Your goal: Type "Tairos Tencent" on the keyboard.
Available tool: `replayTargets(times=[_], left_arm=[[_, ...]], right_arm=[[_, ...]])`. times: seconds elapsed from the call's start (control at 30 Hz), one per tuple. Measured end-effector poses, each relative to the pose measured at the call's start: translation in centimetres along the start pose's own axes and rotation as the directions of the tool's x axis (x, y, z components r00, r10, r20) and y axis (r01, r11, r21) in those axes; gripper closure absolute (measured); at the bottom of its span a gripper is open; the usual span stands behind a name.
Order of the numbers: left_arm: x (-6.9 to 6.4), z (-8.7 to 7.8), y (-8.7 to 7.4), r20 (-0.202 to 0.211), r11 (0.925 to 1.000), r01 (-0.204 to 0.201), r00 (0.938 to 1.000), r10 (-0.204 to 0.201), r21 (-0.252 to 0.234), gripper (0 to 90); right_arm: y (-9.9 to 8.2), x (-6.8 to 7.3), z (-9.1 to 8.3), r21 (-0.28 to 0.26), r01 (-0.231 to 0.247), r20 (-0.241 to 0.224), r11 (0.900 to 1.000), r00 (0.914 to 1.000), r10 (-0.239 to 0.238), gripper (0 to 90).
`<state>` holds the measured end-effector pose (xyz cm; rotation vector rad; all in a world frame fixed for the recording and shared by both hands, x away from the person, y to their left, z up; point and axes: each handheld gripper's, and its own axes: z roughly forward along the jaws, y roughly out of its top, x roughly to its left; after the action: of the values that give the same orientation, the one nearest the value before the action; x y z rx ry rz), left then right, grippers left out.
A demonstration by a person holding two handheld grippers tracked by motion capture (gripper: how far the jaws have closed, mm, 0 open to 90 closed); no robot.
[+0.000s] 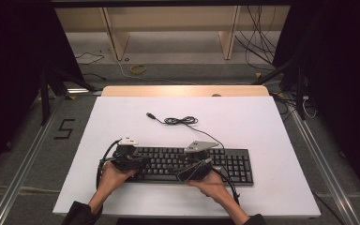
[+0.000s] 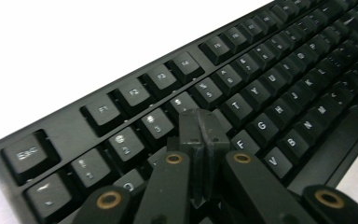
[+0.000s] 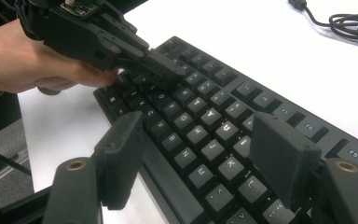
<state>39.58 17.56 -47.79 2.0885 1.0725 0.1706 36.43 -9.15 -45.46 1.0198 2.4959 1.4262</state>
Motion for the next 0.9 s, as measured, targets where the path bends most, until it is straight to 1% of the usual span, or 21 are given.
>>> replayTargets(times=[0.1,0.2,0.27,0.47,0.7,0.9], left_arm=[[0.0,0.0,0.0,0.0,1.0,0.006,1.0,-0.006,-0.002,89.4],[-0.1,-0.1,0.1,-0.007,1.0,0.002,1.0,-0.002,-0.001,89.3],[-0.1,-0.3,0.1,-0.001,1.0,0.006,1.0,-0.006,-0.006,89.0],[-0.2,-1.0,0.4,0.006,0.9993,0.012,0.9999,-0.011,-0.035,83.1],[-0.4,-1.6,0.5,0.024,0.9988,0.01,0.9997,-0.009,-0.049,74.9],[-0.4,-1.8,0.4,0.038,0.9978,0.026,0.999,-0.024,-0.06,63.2]], right_arm=[[0.0,0.0,0.0,0.001,-0.002,0.001,1.0,1.0,0.002,35.8],[0.0,0.0,0.0,-0.001,0.0,0.002,1.0,1.0,0.0,35.8],[0.0,0.0,0.0,-0.001,-0.002,0.001,1.0,1.0,0.002,35.7],[0.0,0.0,-0.1,-0.002,0.001,0.002,1.0,1.0,-0.001,35.8],[0.0,0.0,-0.1,0.0,-0.001,0.002,1.0,1.0,0.001,35.8],[0.0,0.0,0.0,-0.003,0.0,0.002,1.0,1.0,0.0,35.8]])
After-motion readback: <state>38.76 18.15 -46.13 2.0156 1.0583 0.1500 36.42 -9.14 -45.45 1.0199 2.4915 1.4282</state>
